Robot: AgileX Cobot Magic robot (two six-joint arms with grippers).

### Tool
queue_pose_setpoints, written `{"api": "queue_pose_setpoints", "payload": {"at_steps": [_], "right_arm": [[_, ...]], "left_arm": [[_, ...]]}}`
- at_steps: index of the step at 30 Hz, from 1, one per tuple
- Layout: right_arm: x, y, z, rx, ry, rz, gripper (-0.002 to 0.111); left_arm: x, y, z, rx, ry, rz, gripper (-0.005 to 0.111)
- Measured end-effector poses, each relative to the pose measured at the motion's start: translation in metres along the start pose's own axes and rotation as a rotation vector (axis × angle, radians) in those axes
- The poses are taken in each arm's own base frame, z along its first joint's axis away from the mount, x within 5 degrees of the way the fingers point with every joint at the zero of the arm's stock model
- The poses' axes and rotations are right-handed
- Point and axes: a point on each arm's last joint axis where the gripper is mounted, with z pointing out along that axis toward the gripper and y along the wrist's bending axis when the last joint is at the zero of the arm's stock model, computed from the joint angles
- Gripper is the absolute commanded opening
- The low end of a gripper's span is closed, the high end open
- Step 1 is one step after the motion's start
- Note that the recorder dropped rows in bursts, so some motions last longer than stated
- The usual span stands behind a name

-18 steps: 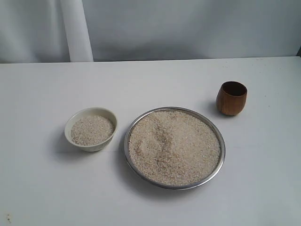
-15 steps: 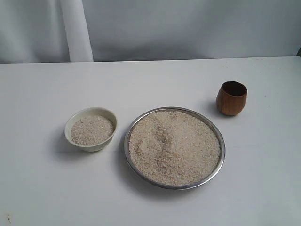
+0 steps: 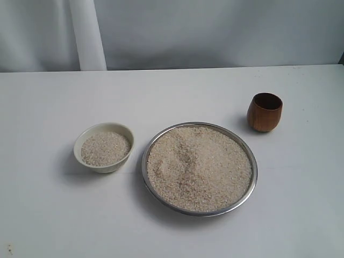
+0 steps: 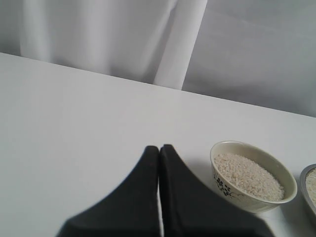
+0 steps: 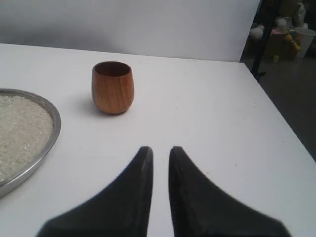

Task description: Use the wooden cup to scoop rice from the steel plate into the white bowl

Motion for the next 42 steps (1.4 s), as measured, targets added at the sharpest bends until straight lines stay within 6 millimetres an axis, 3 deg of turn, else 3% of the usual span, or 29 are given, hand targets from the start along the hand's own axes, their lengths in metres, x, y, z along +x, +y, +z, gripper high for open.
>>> {"api": "queue_pose_setpoints", "payload": {"at_steps": [8,20,35,42], "right_arm": [[-0.021,-0.002,-0.002,0.024,-0.232,0.000,0.011],[-0.065,-0.007,-0.027,0.081,-0.791,0.000,0.011],[-0.068,-0.007,-0.031,0.084,-0.846,0.006,0.011],[-0.078,-0.008,-0.042,-0.099,-0.995,0.370,0.011]], "left_arm": [[0.000,0.000,0.000,0.000,0.000,0.000,0.000],[0.000,0.000,0.000,0.000,0.000,0.000,0.000],[0.000,0.000,0.000,0.000,0.000,0.000,0.000],[0.000,0.000,0.000,0.000,0.000,0.000,0.000]]}}
